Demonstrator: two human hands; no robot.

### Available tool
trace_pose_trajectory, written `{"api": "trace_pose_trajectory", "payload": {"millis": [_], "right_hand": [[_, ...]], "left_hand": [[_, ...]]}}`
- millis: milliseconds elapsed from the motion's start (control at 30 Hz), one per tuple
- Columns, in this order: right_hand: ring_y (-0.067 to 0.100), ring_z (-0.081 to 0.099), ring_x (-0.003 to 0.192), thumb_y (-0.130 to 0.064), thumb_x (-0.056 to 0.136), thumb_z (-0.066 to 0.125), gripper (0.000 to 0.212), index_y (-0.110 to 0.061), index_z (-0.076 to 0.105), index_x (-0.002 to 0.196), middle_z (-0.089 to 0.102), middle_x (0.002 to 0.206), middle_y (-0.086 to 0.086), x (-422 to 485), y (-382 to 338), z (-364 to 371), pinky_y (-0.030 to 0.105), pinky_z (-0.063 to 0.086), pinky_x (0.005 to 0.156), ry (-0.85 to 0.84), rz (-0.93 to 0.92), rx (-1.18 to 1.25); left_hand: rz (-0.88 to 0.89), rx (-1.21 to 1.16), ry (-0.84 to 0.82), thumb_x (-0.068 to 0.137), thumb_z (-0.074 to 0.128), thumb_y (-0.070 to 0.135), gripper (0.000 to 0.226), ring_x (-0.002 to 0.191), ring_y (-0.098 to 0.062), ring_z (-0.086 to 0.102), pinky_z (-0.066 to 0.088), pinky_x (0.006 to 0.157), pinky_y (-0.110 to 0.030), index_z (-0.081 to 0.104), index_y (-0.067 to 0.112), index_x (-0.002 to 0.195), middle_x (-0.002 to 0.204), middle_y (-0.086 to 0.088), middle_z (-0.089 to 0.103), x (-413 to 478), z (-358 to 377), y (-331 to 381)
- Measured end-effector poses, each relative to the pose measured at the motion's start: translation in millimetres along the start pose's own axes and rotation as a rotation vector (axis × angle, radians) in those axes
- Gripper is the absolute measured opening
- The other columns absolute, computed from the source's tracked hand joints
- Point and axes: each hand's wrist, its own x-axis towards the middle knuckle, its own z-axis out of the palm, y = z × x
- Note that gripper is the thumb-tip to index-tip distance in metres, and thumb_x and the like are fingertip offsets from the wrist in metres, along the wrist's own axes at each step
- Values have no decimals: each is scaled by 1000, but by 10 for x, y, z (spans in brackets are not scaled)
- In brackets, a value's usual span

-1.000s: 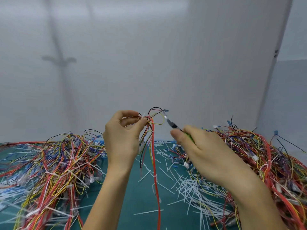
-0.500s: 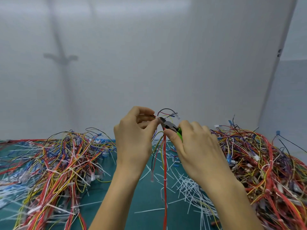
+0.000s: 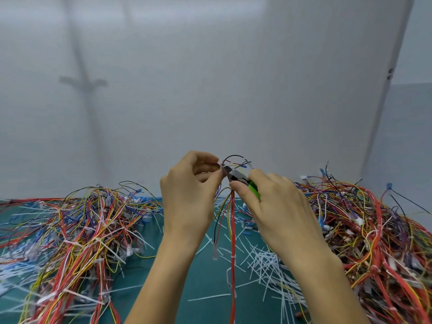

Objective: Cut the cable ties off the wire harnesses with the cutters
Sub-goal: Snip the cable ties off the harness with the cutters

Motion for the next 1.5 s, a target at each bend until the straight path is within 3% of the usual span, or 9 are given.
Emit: {"api": "trace_pose_trajectory", "payload": {"millis": [300, 433, 600, 767, 933, 1133, 1267, 1400, 1500], "right_hand": [[21, 55, 67, -73, 85, 14, 61, -25, 52, 87, 54, 65, -3, -7, 8, -13, 39, 45, 60, 16, 28, 126], [18, 51, 58, -75, 85, 17, 56, -27, 43, 72, 50, 57, -3, -3, 17, -1, 35, 36, 50, 16, 82, 224], [28, 62, 65, -85, 74, 30, 81, -10, 60, 80, 68, 71, 10, 37, 48, 3, 46, 51, 67, -67, 325, 568], [12, 58, 59, -45, 90, 63, 34, -11, 67, 91, 76, 81, -4, 48, -13, 33, 34, 57, 61, -115, 478, 1058], [9, 55, 52, -29, 88, 71, 22, -10, 74, 79, 74, 73, 4, 53, -120, 92, 30, 56, 55, 45, 581, 1302], [16, 55, 52, -11, 81, 78, 6, -8, 73, 81, 59, 52, -3, 68, -46, 174, 29, 53, 51, 126, 607, 1295], [8, 62, 54, -9, 79, 80, 8, -10, 73, 84, 70, 61, -3, 75, -29, 190, 21, 51, 49, 106, 551, 1229], [3, 65, 59, -10, 80, 79, 10, -16, 73, 85, 74, 70, -2, 65, -33, 200, 16, 53, 53, 63, 435, 1149], [5, 66, 64, -10, 82, 78, 11, -18, 72, 85, 74, 72, -3, 48, -41, 213, 20, 53, 58, 18, 329, 1075]], "left_hand": [[-8, 25, -10, 78, 80, 12, 17, 68, -1, 71, 58, 69, -22, 69, 20, 88, 76, 6, 73, 8, 9, -43], [-19, 36, 2, 77, 81, 14, 17, 69, -1, 71, 57, 72, -22, 71, 24, 87, 75, 8, 73, 50, -19, -95], [-133, -221, 63, 82, 75, 9, 6, 74, -16, 75, 58, 74, -26, 75, 16, 82, 74, -2, 75, 105, -67, -129], [-323, -511, -1, 86, 68, 6, 6, 78, -19, 75, 54, 78, -21, 72, 9, 83, 78, -5, 76, 128, -102, -117], [-395, -584, -189, 87, 62, 3, 26, 79, -21, 74, 51, 86, -28, 76, 15, 70, 79, -8, 74, 126, -83, -119], [-376, -219, -330, 91, 56, 5, 25, 61, -15, 69, 50, 66, -15, 75, 15, 78, 65, -1, 70, 119, -91, -171], [-255, 122, -349, 92, 60, 31, 27, 37, -1, 36, 25, 41, -12, 74, 22, 71, 37, 12, 40, 62, -32, -202], [-59, 216, -265, 92, 58, 46, 30, 66, 2, 50, 32, 55, -16, 73, 36, 67, 57, 11, 56, 79, -19, -215], [-93, -5, -442, 92, 62, 34, 22, 73, 1, 59, 43, 67, -13, 78, 21, 84, 79, 2, 74, 99, -38, -244]]}}
